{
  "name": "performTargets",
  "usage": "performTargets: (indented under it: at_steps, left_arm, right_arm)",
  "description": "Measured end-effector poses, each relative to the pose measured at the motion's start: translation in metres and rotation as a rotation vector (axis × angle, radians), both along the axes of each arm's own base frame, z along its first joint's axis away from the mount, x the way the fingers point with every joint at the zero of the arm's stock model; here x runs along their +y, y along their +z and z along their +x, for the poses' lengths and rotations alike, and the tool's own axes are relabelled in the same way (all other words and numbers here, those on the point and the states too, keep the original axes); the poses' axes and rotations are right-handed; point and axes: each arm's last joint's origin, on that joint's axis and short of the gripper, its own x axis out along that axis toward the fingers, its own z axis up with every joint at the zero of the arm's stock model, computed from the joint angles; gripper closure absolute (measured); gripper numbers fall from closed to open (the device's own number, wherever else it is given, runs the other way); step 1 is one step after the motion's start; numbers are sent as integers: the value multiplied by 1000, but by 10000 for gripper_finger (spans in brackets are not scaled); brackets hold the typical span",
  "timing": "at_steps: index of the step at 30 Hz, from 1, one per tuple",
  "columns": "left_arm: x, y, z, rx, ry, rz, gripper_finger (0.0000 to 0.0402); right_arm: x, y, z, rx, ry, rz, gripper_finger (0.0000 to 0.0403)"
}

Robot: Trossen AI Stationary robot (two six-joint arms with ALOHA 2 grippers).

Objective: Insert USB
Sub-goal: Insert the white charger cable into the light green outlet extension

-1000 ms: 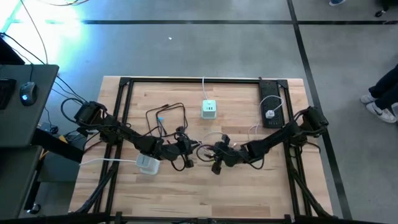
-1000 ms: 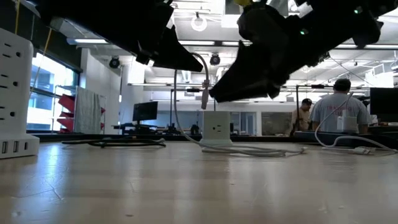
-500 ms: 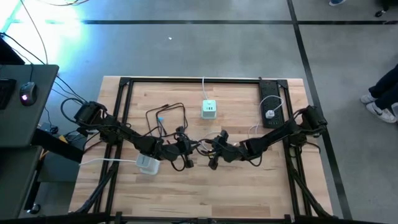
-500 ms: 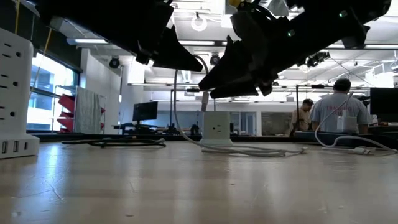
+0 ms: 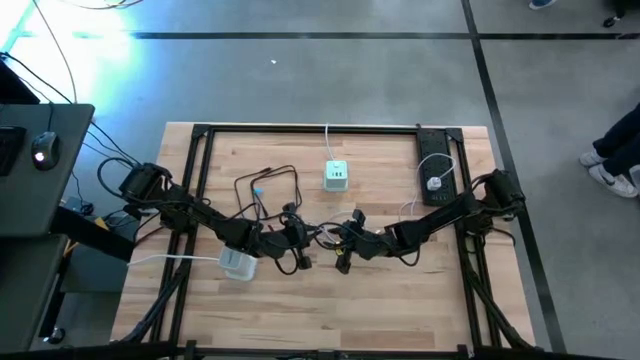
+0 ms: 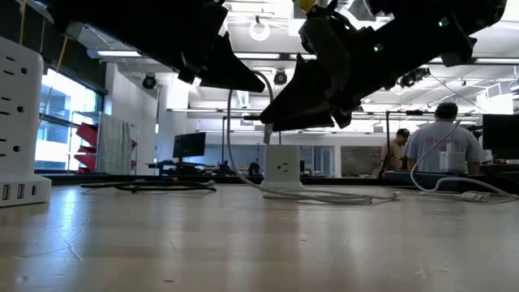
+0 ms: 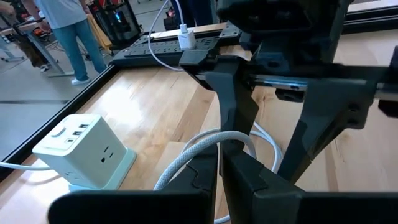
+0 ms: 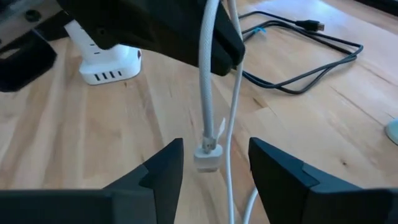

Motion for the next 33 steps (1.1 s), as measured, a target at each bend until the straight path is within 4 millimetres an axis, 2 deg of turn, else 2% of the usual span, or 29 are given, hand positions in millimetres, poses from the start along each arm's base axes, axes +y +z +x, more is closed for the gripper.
performTargets:
  at_steps: [7, 15, 19, 28, 33]
  left_arm:
    - [0, 0, 0, -1, 0, 0, 402]
    - [0, 0, 0, -1, 1, 0, 402]
    - [0, 0, 0, -1, 1, 0, 402]
    - [0, 0, 0, -4, 3, -6, 402]
    - [0, 0, 0, -4, 5, -6, 402]
  right_arm:
    - [0, -2, 1, -6, -7, -20, 247]
    - [0, -2, 2, -8, 0, -34, 279]
    - [0, -2, 2, -4, 14, -35, 305]
    - [0, -2, 1, 1, 22, -50, 392]
    - [0, -2, 1, -2, 6, -53, 399]
